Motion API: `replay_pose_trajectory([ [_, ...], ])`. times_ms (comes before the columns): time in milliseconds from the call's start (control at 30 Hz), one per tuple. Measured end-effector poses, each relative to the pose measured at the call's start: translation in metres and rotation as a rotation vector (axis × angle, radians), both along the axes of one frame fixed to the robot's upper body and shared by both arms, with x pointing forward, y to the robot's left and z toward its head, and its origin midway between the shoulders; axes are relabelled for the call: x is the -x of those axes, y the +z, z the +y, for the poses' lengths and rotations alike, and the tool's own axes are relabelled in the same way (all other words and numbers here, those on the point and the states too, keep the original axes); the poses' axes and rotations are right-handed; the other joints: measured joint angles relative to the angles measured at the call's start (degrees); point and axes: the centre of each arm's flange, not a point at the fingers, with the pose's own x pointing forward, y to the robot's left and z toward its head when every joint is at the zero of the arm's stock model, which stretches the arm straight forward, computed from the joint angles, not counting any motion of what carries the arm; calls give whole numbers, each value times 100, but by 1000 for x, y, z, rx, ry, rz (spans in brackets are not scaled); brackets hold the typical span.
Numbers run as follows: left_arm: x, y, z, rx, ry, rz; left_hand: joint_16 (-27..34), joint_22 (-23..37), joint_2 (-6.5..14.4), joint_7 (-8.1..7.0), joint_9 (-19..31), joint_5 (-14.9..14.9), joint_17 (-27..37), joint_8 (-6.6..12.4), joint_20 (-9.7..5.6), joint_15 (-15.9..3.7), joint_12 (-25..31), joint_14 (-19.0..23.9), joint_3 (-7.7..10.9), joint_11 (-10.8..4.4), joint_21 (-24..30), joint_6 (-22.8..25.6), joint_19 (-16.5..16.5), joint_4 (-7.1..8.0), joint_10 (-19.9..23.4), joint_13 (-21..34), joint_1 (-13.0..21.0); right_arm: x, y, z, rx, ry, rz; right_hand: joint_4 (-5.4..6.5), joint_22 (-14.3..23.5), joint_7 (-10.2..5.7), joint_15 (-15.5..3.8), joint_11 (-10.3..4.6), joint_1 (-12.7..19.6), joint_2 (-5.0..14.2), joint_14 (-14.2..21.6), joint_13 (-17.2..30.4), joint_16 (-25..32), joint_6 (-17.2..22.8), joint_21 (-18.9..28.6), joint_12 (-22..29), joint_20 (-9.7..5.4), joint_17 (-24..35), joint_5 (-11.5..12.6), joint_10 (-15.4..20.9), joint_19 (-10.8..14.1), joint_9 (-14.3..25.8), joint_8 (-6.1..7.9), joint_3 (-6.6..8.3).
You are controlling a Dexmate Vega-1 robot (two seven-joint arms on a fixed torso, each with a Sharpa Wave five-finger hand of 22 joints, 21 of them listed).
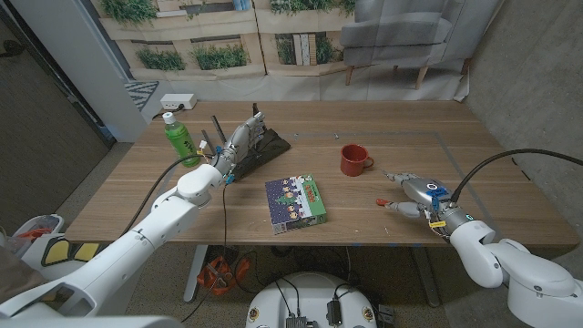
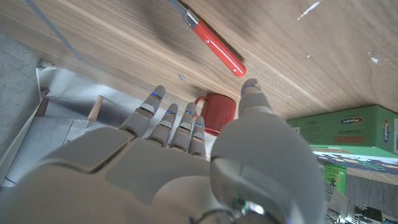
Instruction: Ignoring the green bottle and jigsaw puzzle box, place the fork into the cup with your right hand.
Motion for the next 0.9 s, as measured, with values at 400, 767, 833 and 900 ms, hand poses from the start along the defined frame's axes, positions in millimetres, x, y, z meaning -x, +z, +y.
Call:
replay_pose_trajectory([
  [400,1,-2,1,4,-1,1,0,0,0,0,0,0,0,0,0,0,0,0,0,0,0,0,0,0,0,0,0,-3,-5,-1,5,-14,-2,0,0,-95,-8,-47,25,25,52,24,21,200,0,77,-30,43,0,132,30,0,78,-1],
  [767,2,1,1,-3,-2,-2,0,0,0,0,0,0,0,0,0,0,0,0,0,-1,0,-1,0,0,-1,0,0,-7,-9,0,4,-19,6,26,0,-154,-1,-49,45,46,101,24,64,260,0,76,-61,54,0,134,61,0,78,-26],
  [833,2,3,1,-4,-4,-5,0,0,0,0,0,0,0,0,0,0,0,0,0,-1,0,-1,0,0,-1,0,0,-7,-9,-1,8,-27,6,26,0,-197,-7,-123,47,48,107,24,64,303,0,100,-61,70,0,208,61,0,78,-26],
  [900,2,4,1,-5,-5,-6,0,0,0,0,0,0,0,0,0,0,0,0,0,-1,0,-1,0,0,-1,0,0,-8,-10,-1,9,-29,8,26,0,-227,-22,-185,68,68,122,24,64,329,0,121,-61,70,0,266,61,0,78,-26],
])
